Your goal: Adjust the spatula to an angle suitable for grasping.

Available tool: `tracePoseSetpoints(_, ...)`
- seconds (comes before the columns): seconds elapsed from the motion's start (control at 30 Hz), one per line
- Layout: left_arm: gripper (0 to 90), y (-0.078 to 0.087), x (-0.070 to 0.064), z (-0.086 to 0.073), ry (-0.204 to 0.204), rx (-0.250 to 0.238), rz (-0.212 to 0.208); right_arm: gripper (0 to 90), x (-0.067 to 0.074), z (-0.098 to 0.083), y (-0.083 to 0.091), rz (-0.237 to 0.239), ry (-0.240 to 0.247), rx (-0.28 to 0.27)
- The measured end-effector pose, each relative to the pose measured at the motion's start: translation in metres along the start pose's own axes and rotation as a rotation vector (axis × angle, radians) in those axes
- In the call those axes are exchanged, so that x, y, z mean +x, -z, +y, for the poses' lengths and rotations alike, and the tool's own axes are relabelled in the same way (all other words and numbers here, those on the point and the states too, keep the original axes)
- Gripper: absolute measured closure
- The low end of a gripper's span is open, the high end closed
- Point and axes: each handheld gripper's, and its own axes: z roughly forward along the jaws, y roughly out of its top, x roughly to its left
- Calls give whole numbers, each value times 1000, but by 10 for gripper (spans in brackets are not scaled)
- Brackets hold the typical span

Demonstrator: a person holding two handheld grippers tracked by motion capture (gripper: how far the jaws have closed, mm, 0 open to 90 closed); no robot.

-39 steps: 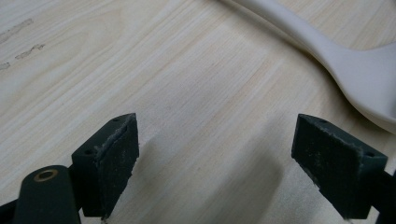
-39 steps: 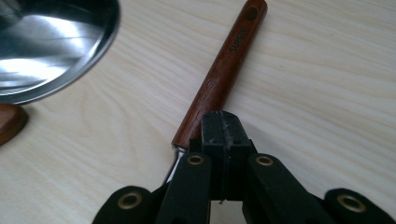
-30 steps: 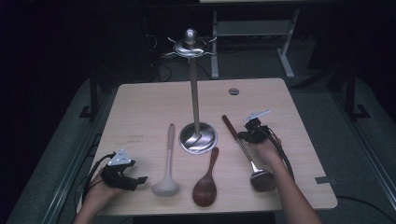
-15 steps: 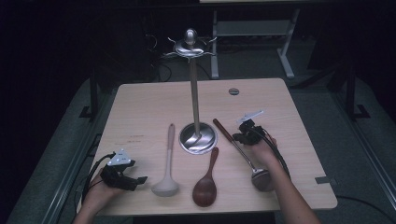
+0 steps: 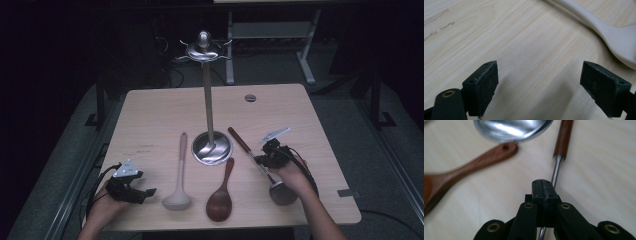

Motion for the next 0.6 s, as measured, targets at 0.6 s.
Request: tracePoseSetpoints(0.6, 148, 0, 0, 0, 3, 4, 2, 900, -8, -40, 12, -102, -22, 95)
